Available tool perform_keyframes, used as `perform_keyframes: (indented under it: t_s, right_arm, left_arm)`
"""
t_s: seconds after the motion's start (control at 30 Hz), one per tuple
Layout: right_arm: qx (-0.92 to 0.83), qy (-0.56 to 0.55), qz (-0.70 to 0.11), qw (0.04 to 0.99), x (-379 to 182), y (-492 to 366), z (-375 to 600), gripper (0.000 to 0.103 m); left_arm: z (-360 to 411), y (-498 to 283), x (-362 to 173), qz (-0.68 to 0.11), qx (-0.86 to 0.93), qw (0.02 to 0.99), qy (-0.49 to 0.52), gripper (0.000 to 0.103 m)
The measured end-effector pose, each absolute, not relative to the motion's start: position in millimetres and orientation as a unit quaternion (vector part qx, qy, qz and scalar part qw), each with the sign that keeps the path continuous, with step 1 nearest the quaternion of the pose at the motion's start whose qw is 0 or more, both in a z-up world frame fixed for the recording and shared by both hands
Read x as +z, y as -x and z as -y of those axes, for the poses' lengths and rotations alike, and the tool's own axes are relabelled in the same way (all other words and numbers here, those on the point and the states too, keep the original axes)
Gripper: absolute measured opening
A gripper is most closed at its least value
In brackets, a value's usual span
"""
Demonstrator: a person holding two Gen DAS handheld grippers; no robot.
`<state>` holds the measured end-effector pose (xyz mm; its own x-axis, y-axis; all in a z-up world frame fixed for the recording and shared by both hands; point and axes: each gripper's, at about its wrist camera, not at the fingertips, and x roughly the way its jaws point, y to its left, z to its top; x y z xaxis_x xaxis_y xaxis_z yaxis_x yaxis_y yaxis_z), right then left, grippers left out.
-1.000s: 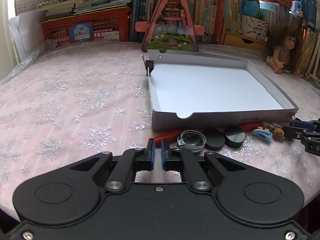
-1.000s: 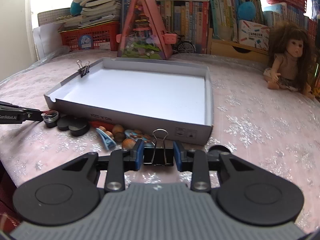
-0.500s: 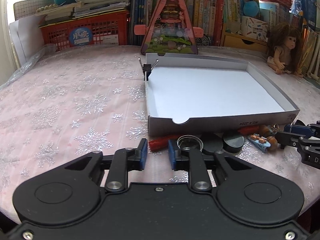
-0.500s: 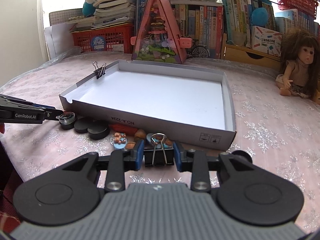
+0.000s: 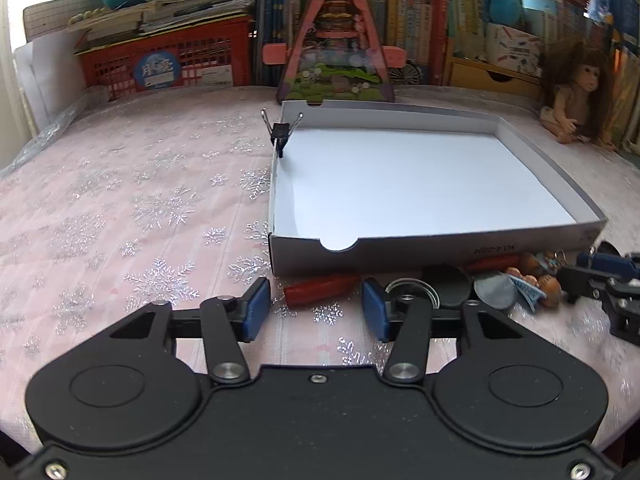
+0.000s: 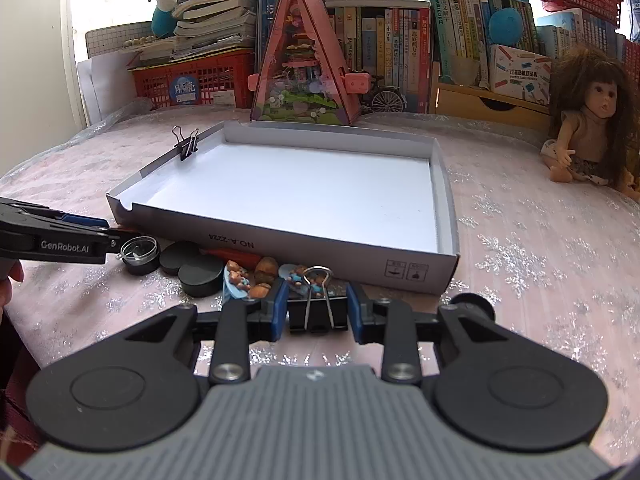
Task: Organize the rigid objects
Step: 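Grasp the red crayon with the left tool while the right tool grasps the black binder clip, then carry the red crayon and binder clip into the white tray and open both tools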
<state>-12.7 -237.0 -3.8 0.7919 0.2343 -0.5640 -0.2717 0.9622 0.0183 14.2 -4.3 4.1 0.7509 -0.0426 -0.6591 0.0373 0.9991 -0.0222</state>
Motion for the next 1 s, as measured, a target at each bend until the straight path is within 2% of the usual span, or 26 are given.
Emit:
perform_keyframes:
  t_s: [0.2,0.23,0.27,0.6,1.0]
  right_arm:
    - [0.121,0.024,-0.292,0.948,-3.0,13.3,239.3,0.037]
    - [0.120,0.023,-0.291,0.949,-3.0,13.7,239.7,0.037]
    - [0.118,0.023,-0.289,0.950,-3.0,14.6,240.0,0.037]
    - [0.109,0.034,-0.260,0.959,7.7,24.8,241.8,0.037]
    - [0.090,0.044,-0.228,0.968,21.9,20.0,246.9,0.037]
  left_arm:
    - [6.1,-25.8,2.9,-0.353,0.004,0.935,0.040,0.051]
    - [7.4,-26.1,2.0,-0.351,0.004,0.936,0.037,0.049]
    - [8.6,-25.5,1.6,-0.347,0.004,0.937,0.035,0.042]
    - [2.9,-7.7,9.0,-0.335,-0.029,0.941,0.047,0.041]
    - [-0.3,0.1,46.4,-0.271,-0.048,0.961,0.028,0.041]
